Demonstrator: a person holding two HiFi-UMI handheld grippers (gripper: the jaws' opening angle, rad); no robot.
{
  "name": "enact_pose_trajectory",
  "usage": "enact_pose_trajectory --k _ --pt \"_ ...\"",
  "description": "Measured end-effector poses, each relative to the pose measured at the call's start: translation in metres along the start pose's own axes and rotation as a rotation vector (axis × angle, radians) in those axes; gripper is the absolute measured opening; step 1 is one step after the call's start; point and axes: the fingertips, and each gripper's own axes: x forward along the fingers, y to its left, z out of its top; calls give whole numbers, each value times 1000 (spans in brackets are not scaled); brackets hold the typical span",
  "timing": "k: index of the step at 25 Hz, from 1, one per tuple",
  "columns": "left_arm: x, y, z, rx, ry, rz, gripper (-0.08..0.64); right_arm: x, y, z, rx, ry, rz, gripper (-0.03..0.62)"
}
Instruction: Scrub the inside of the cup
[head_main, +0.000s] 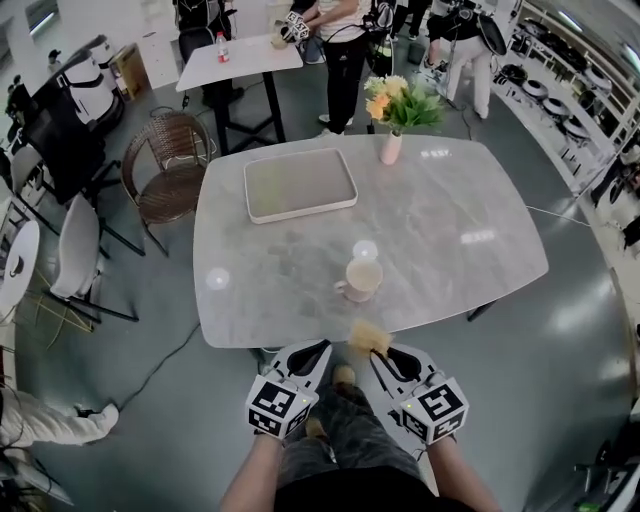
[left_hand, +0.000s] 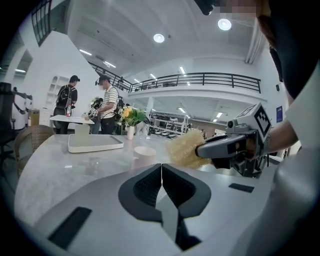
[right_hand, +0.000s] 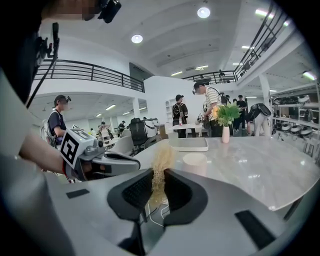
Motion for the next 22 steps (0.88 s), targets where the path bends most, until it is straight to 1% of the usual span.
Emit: enact_pose_trajectory --k 7,11,14,17,19,22 --pt "56 42 32 14 2 8 15 40 -47 30 -39 6 39 61" --pt "82 54 36 27 27 9 16 56 -73 38 -51 20 50 60" --pt "95 65 33 17 60 17 22 67 -93 40 -65 36 48 60" --pt "104 74 24 3 105 33 65 77 -107 44 -92 57 58 60" --pt "111 80 16 4 145 42 108 85 -114 46 -131 82 69 61" --pt "121 83 5 35 209 42 152 93 -119 45 -209 139 95 61"
